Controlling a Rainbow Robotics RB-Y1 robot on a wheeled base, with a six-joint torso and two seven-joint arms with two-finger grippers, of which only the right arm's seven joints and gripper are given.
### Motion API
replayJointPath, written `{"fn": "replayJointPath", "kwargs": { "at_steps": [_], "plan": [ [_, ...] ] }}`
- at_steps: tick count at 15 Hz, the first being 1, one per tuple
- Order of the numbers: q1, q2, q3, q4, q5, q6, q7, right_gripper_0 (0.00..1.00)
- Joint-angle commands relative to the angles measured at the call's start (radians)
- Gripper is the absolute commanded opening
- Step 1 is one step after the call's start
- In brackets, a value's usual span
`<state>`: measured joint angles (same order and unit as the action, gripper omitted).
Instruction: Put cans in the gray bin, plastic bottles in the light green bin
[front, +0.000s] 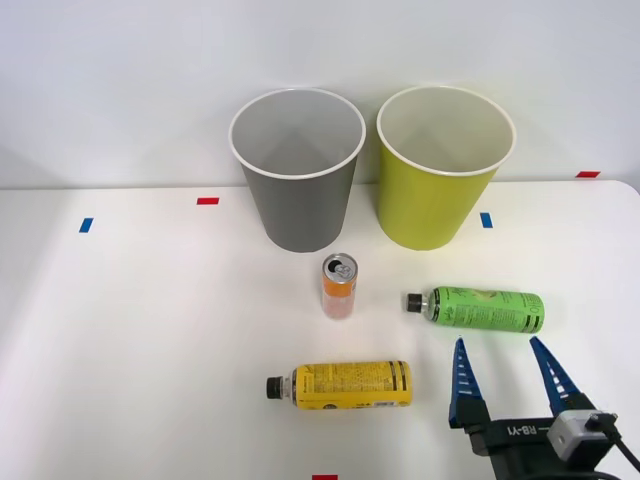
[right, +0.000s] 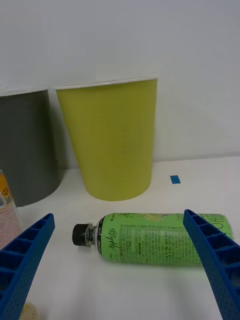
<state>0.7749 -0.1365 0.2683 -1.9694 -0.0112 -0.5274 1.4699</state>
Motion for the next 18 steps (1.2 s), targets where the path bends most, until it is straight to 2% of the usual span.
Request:
{"fn": "replayJointPath", "kwargs": {
  "at_steps": [1, 4, 6, 8, 10, 14, 18],
  "plan": [
    [0.003, 0.008, -0.003, 0.126, -0.010, -0.143, 0.000, 0.88],
    [0.049, 0.005, -0.021, 0.139, -0.009, -0.184, 0.041, 0.88],
    [0.079, -0.005, -0.037, 0.138, -0.016, -0.209, 0.142, 0.88],
    [0.098, -0.034, -0.031, 0.138, -0.027, -0.209, 0.147, 0.88],
    [0.133, -0.057, 0.006, 0.139, -0.038, -0.209, 0.148, 0.88],
    [0.185, -0.055, 0.038, 0.139, -0.041, -0.209, 0.150, 0.88],
    [0.199, -0.057, 0.034, 0.138, -0.041, -0.207, 0.150, 0.87]
  ]
}}
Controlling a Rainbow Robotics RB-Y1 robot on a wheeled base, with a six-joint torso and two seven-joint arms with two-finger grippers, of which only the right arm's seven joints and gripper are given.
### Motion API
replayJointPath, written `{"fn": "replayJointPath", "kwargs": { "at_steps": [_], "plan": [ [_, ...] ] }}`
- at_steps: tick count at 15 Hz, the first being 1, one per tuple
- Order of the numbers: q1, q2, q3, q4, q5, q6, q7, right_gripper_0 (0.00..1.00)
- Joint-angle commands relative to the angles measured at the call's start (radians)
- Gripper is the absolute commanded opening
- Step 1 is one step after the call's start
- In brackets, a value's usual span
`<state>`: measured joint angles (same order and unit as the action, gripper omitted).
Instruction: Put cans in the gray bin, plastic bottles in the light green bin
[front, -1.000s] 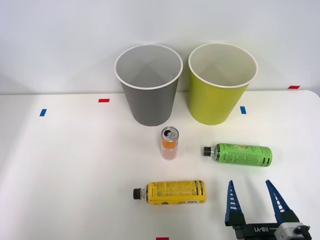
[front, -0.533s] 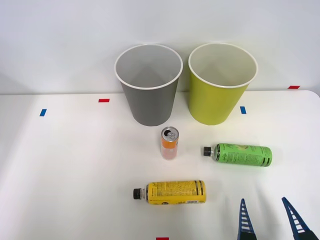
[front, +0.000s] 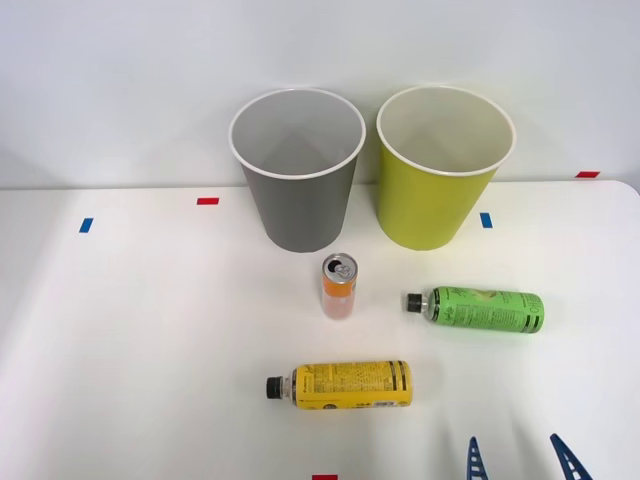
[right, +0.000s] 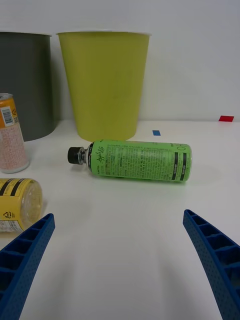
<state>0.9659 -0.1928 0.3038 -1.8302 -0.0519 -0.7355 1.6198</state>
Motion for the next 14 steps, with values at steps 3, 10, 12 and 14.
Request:
{"fn": "replayJointPath", "kwargs": {
  "at_steps": [3, 10, 12, 14],
  "plan": [
    [0.013, -0.002, -0.009, -0.001, 0.006, 0.001, 0.000, 0.88],
    [0.013, -0.002, -0.009, -0.001, 0.006, 0.001, 0.000, 0.88],
    [0.013, -0.002, -0.009, -0.001, 0.006, 0.001, 0.000, 0.88],
    [0.013, -0.002, -0.009, -0.001, 0.006, 0.001, 0.000, 0.88]
  ]
}}
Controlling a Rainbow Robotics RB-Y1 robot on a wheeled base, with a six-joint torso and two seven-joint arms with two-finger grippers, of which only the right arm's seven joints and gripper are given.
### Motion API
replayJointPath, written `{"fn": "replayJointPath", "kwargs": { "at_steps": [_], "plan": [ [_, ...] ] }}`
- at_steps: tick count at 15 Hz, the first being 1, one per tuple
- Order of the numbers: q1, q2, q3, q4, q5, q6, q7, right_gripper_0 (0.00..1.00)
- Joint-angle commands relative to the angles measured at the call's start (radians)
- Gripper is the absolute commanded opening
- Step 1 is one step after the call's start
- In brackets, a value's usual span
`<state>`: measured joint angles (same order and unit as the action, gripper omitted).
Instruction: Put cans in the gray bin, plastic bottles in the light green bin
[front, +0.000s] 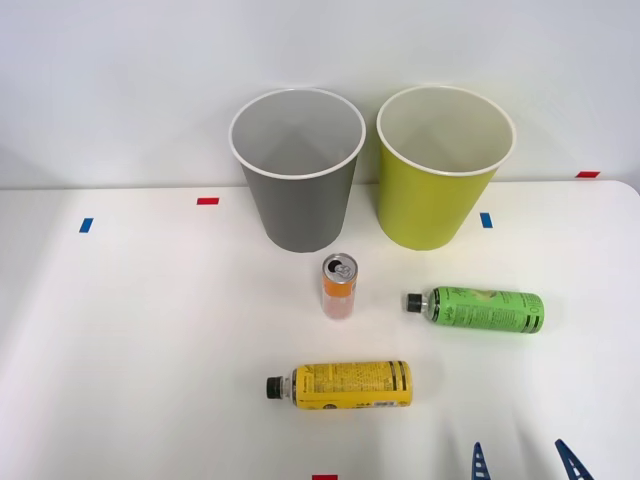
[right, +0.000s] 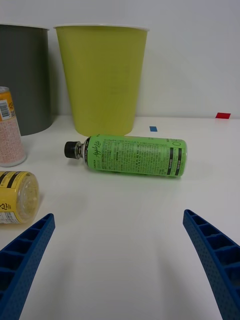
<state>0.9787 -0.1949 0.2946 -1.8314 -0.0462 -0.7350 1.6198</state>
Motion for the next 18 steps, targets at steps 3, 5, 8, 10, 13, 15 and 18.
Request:
{"fn": "replayJointPath", "kwargs": {
  "at_steps": [3, 5, 8, 10, 13, 15, 18],
  "plan": [
    [0.000, 0.000, 0.000, 0.000, 0.000, 0.000, 0.000, 0.88],
    [0.000, 0.000, 0.000, 0.000, 0.000, 0.000, 0.000, 0.88],
    [0.000, 0.000, 0.000, 0.000, 0.000, 0.000, 0.000, 0.88],
    [0.000, 0.000, 0.000, 0.000, 0.000, 0.000, 0.000, 0.88],
    [0.000, 0.000, 0.000, 0.000, 0.000, 0.000, 0.000, 0.88],
    [0.000, 0.000, 0.000, 0.000, 0.000, 0.000, 0.000, 0.88],
    [0.000, 0.000, 0.000, 0.000, 0.000, 0.000, 0.000, 0.88]
  ]
}}
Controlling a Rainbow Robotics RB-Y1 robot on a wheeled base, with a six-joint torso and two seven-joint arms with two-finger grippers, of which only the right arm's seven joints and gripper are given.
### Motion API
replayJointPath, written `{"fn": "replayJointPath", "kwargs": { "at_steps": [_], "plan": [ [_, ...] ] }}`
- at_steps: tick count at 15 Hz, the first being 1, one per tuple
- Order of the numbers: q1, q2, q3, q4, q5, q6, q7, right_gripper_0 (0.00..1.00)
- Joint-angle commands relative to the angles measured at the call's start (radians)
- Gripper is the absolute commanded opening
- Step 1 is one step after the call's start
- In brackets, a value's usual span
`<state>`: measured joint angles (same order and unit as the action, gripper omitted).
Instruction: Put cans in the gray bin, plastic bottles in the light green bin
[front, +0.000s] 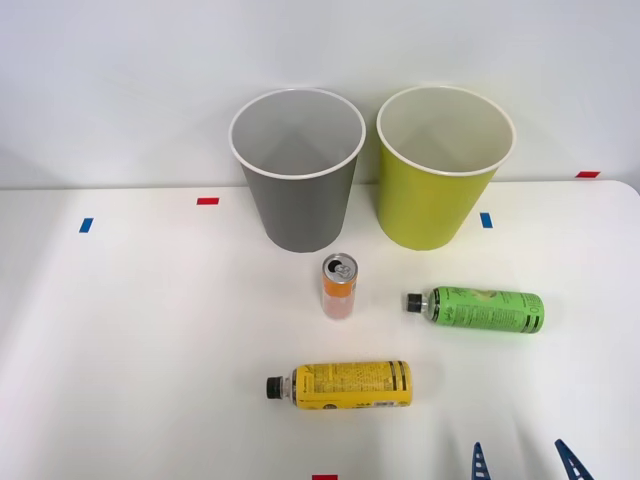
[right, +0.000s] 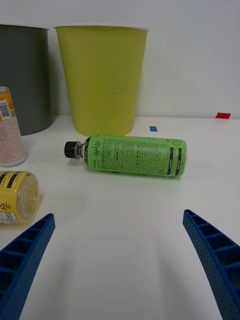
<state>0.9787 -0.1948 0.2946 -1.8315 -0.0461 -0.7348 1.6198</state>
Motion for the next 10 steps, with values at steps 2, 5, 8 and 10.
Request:
{"fn": "replayJointPath", "kwargs": {
  "at_steps": [2, 5, 8, 10],
  "plan": [
    [0.000, 0.000, 0.000, 0.000, 0.000, 0.000, 0.000, 0.88],
    [0.000, 0.000, 0.000, 0.000, 0.000, 0.000, 0.000, 0.88],
    [0.000, 0.000, 0.000, 0.000, 0.000, 0.000, 0.000, 0.88],
    [0.000, 0.000, 0.000, 0.000, 0.000, 0.000, 0.000, 0.88]
  ]
}}
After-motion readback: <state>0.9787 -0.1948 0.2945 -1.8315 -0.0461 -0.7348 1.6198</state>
